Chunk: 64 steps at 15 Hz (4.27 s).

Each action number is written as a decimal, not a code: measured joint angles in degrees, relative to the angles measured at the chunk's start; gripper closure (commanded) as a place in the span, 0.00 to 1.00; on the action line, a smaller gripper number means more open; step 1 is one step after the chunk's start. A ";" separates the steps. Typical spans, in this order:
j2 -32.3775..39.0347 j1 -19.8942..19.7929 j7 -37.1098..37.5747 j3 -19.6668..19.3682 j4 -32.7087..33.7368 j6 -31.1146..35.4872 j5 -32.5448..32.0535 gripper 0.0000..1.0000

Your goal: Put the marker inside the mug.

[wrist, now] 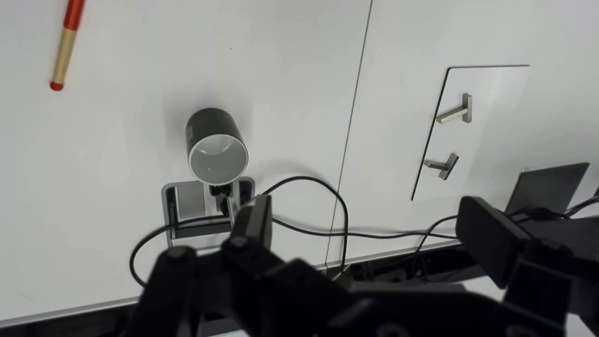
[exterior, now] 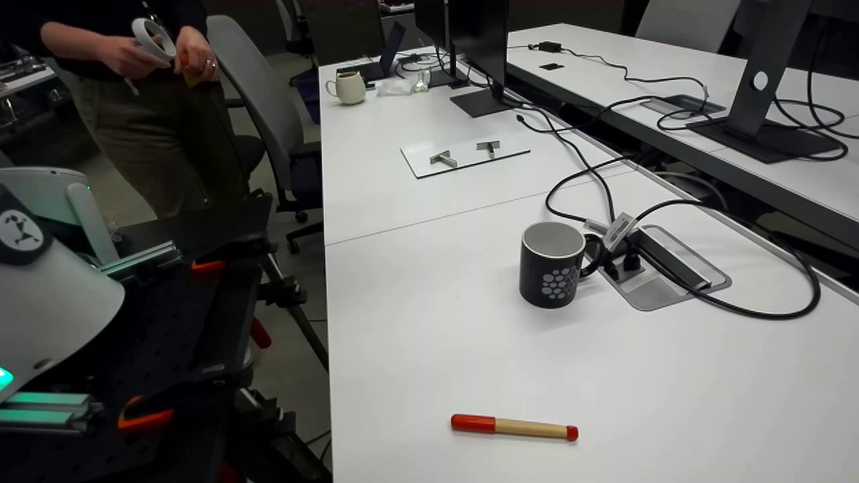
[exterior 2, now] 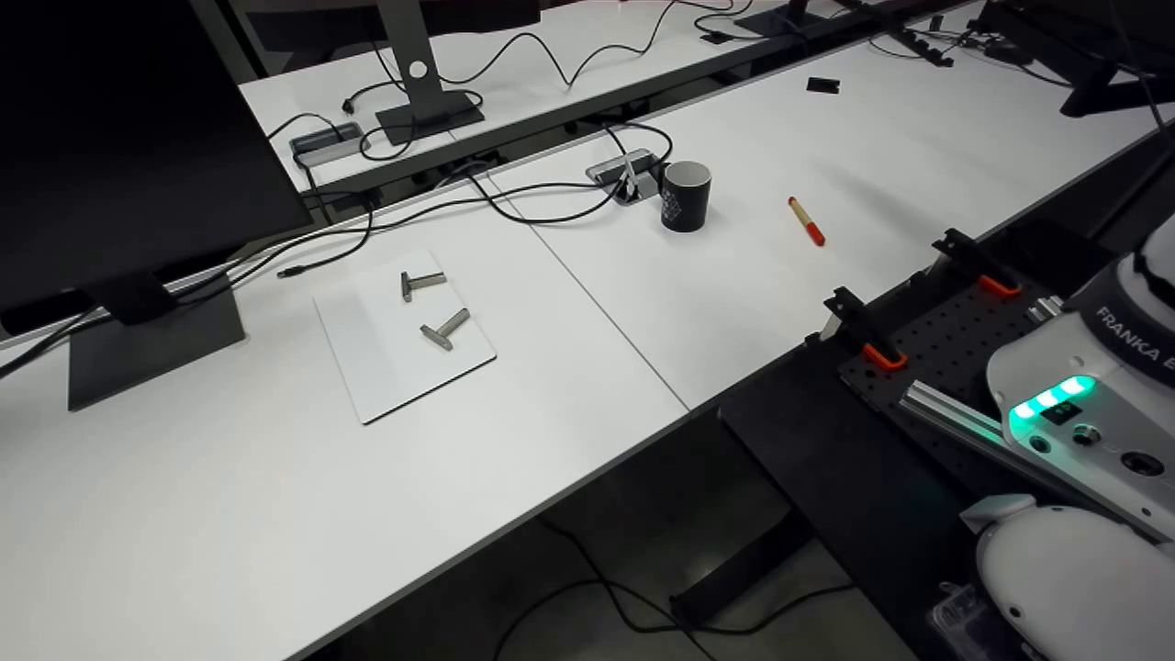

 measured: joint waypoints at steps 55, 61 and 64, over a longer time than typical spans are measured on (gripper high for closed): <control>46.70 -10.21 35.15 1.29 11.02 20.06 -28.77 0.00; 51.24 -10.26 35.09 0.41 11.47 22.80 -28.65 0.00; 54.07 -10.26 35.09 0.12 12.53 24.44 -28.37 0.00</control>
